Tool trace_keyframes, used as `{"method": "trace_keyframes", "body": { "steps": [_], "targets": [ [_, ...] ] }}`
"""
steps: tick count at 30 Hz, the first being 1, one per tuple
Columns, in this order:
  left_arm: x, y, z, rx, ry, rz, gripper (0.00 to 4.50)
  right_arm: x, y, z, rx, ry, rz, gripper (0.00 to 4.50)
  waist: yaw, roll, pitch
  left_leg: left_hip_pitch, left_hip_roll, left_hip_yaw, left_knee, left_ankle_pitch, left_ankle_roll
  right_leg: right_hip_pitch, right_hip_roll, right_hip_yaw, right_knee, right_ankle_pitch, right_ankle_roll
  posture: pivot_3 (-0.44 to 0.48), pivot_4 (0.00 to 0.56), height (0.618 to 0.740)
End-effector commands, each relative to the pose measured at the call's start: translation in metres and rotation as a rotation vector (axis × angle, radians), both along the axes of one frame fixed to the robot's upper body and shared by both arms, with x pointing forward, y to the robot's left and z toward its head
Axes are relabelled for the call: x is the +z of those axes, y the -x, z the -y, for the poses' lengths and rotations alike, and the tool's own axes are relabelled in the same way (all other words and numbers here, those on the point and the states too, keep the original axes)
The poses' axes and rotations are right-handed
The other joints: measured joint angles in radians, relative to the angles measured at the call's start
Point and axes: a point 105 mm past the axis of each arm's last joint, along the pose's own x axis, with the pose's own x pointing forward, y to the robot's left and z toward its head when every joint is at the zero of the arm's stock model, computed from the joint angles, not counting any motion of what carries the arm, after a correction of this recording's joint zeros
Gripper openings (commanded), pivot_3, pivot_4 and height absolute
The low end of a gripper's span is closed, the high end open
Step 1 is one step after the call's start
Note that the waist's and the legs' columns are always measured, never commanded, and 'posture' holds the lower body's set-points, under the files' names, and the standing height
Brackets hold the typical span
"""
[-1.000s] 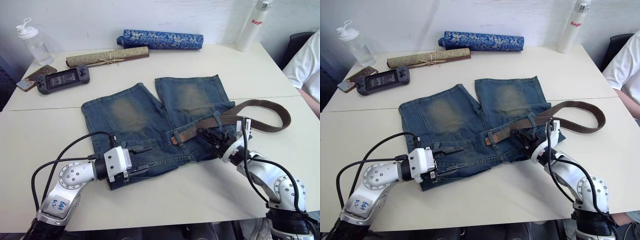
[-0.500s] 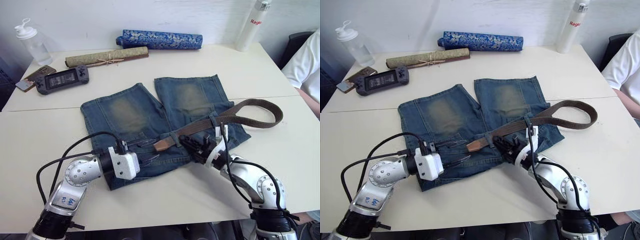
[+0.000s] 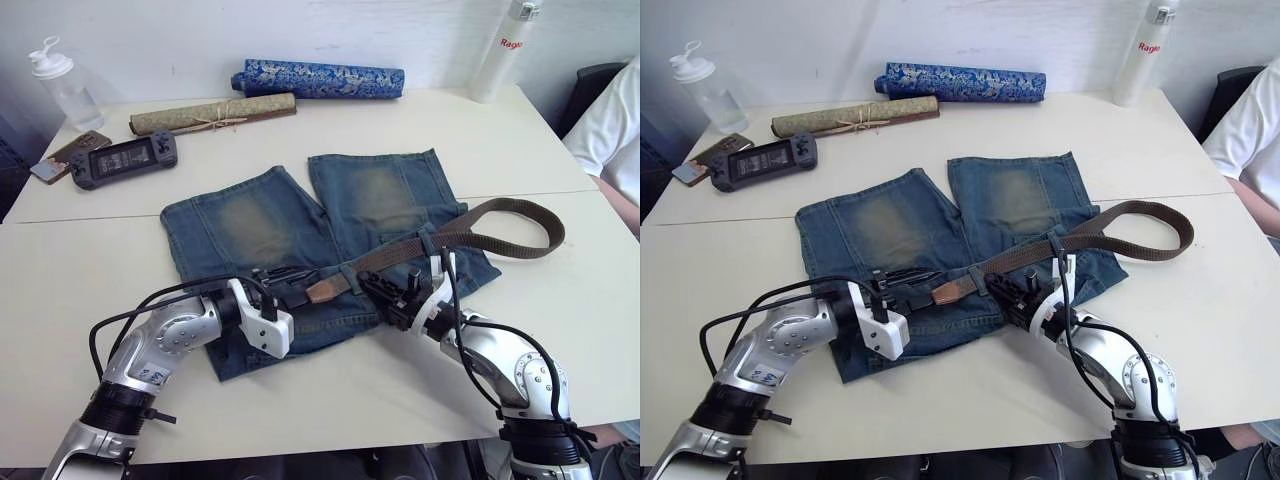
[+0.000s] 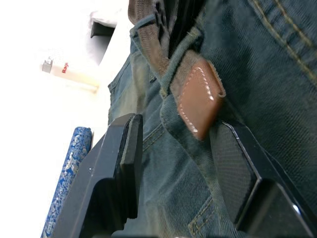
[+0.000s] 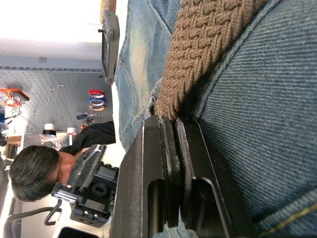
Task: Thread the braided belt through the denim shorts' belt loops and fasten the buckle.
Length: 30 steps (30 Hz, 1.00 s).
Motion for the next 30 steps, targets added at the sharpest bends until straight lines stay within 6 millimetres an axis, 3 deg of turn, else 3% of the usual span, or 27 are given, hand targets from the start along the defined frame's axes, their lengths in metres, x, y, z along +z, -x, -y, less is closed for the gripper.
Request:
{"method": "trace_keyframes", "body": {
  "steps": [1,10,13,16,24,27,30],
  "targets": [
    [0.007,0.0,0.005,-0.024,0.016,0.034,2.34,0.006,0.004,-0.004,0.018,-0.024,0.016,0.0,0.0,0.0,0.0,0.0,0.0,0.0,0.0,0.0,0.0,0.0,0.0,0.0,0.0,0.0,0.0,0.0,0.15,0.645],
    [0.011,0.001,0.01,-0.045,0.019,0.059,2.34,0.006,0.005,-0.004,0.014,-0.021,0.021,0.0,0.0,0.0,0.0,0.0,0.0,0.0,0.0,0.0,0.0,0.0,0.0,0.0,0.0,0.0,0.0,0.0,0.15,0.645],
    [0.011,0.003,0.012,-0.063,0.017,0.058,1.49,0.006,0.005,-0.003,0.011,-0.021,0.02,0.0,0.0,0.0,0.0,0.0,0.0,0.0,0.0,0.0,0.0,0.0,0.0,0.0,0.0,0.0,0.0,0.0,0.15,0.645],
    [0.011,0.003,0.013,-0.068,0.008,0.065,0.15,0.005,0.006,-0.002,0.009,-0.019,0.02,0.0,0.0,0.0,0.0,0.0,0.0,0.0,0.0,0.0,0.0,0.0,0.0,0.0,0.0,0.0,0.0,0.0,0.15,0.645],
    [0.008,0.001,0.013,-0.063,-0.005,0.061,0.04,0.014,0.006,0.004,-0.039,-0.039,0.033,0.0,0.001,0.0,0.0,0.0,0.0,0.0,0.0,0.0,0.0,0.0,0.0,0.0,0.0,0.0,0.0,0.0,0.15,0.645],
    [0.007,0.002,0.013,-0.063,-0.004,0.056,0.0,0.029,0.007,0.014,-0.094,-0.034,0.097,0.94,0.001,0.0,0.0,0.0,0.0,0.0,0.0,0.0,0.0,0.0,0.0,0.0,0.0,0.0,0.0,0.0,0.15,0.645],
    [0.007,0.002,0.013,-0.059,-0.002,0.054,0.0,0.047,0.017,0.026,-0.116,-0.005,0.185,2.24,0.002,0.0,0.0,0.0,0.0,0.0,0.0,0.0,0.0,0.0,0.0,0.0,0.0,0.0,0.0,0.0,0.15,0.645]
  ]
}}
